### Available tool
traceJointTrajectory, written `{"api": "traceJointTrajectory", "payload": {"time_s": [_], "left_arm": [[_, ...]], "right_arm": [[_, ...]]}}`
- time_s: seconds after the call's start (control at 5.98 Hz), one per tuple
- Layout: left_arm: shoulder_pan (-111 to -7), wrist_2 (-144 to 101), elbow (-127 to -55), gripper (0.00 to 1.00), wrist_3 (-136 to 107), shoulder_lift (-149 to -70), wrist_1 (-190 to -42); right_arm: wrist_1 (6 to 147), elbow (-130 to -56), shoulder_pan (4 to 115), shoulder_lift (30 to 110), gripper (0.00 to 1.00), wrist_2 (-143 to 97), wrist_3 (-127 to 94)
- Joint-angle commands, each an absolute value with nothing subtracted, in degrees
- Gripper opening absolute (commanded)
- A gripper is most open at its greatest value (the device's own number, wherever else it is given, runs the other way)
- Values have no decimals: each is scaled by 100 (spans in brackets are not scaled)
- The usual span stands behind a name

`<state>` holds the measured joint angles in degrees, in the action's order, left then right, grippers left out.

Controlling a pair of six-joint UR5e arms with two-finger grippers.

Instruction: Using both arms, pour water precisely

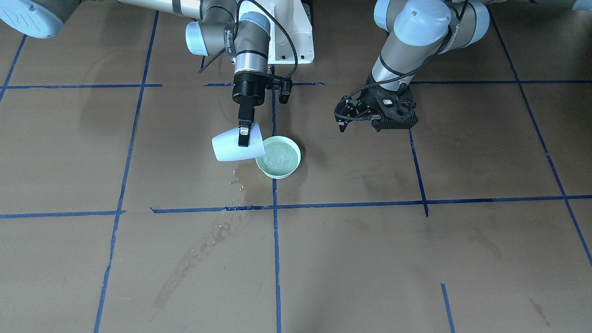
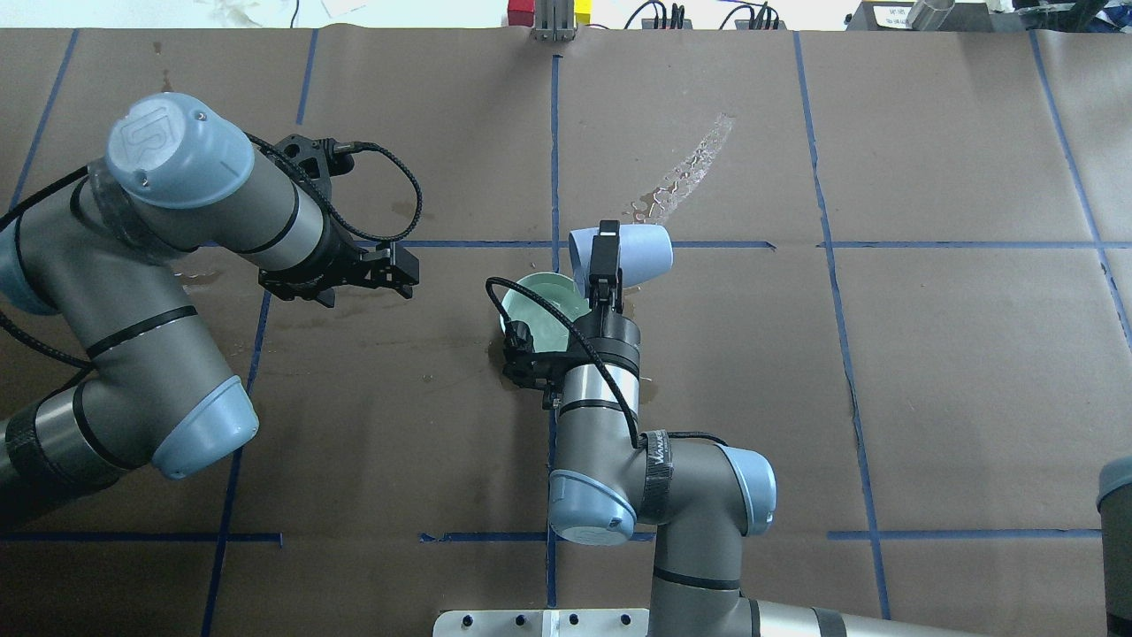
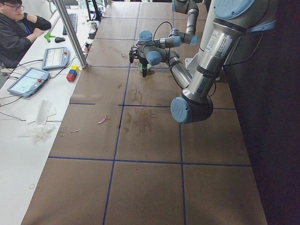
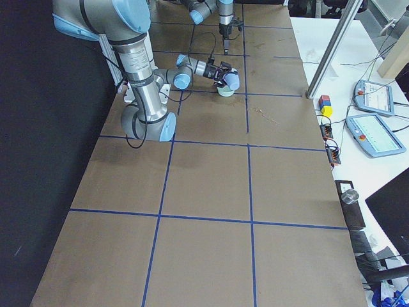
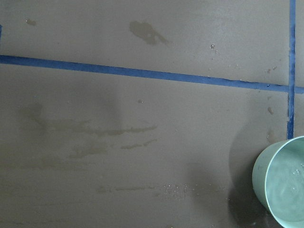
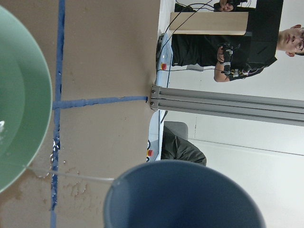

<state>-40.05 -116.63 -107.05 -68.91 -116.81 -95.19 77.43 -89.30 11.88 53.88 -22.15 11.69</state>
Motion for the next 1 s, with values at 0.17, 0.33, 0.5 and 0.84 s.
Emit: {"api": "traceJointTrajectory", "payload": {"time_s": [0.17,0.33,0.5,0.84], "left_arm": [[-4008,-11663,-10714,100,-6899,-11681,-9519],[-4008,-11663,-10714,100,-6899,-11681,-9519],[-4008,-11663,-10723,100,-6899,-11681,-9519],[-4008,-11663,-10723,100,-6908,-11681,-9519]], "right_arm": [[7734,-8930,1187,5396,0,-2215,1169],[7700,-8938,1178,5388,1,-2215,1152],[7673,-8938,1160,5388,2,-2206,1125],[7612,-9035,1169,5318,0,-2241,1003]]}}
